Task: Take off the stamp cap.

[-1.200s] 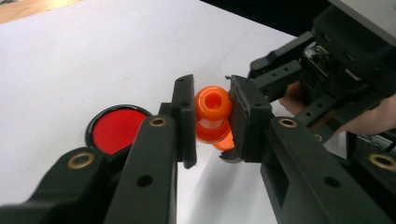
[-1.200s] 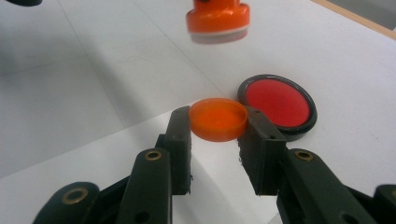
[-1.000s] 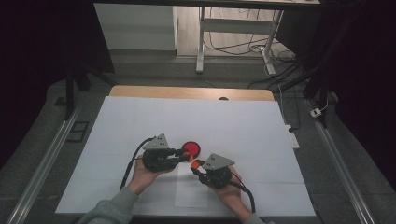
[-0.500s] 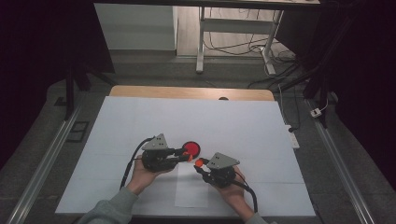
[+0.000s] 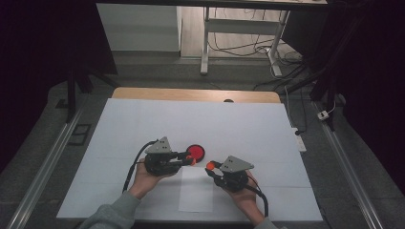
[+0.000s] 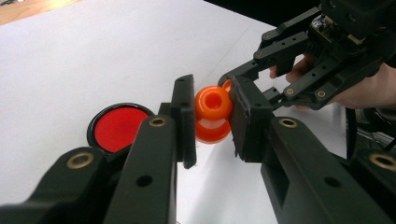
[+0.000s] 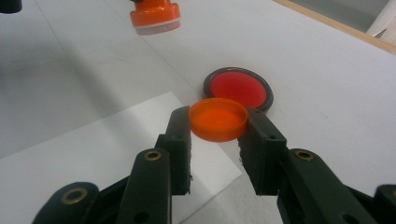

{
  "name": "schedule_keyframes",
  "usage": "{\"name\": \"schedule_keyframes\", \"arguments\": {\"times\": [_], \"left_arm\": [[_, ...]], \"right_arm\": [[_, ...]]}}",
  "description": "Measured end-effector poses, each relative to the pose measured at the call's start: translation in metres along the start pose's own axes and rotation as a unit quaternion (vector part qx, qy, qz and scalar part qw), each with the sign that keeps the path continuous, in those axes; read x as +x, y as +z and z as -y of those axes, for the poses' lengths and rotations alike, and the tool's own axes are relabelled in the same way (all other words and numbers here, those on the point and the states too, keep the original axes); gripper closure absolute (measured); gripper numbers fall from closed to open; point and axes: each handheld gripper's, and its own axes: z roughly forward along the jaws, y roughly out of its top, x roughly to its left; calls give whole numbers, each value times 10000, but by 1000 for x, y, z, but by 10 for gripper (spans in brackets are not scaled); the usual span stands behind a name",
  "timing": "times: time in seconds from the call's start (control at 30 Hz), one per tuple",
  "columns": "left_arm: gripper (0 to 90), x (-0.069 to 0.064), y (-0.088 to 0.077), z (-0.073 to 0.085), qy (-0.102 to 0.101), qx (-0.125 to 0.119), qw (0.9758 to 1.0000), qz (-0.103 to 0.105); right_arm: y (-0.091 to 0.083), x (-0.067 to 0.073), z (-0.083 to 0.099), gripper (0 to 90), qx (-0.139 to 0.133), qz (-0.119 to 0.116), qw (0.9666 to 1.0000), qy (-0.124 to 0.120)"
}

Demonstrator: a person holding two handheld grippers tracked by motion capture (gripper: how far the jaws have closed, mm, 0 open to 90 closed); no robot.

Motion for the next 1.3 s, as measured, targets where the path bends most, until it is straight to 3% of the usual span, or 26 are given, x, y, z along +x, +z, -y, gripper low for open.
{"name": "schedule_keyframes", "arguments": {"times": [0.4, 0.93, 1.17, 1.3], "left_arm": [[724, 1, -2, 1, -18, 18, 10000, -17], [724, 0, -1, 0, -9, 22, 10000, -27], [724, 1, 0, 0, -25, 41, 10000, -44], [724, 1, -1, 0, -24, 34, 10000, -44]], "right_arm": [[-23, -8, 16, 642, -31, 120, 9998, 183], [-72, -25, 41, 642, -62, 567, 9973, 455], [-76, -35, 45, 641, -102, 621, 9964, 575], [-75, -34, 44, 641, -76, 626, 9967, 513]]}}
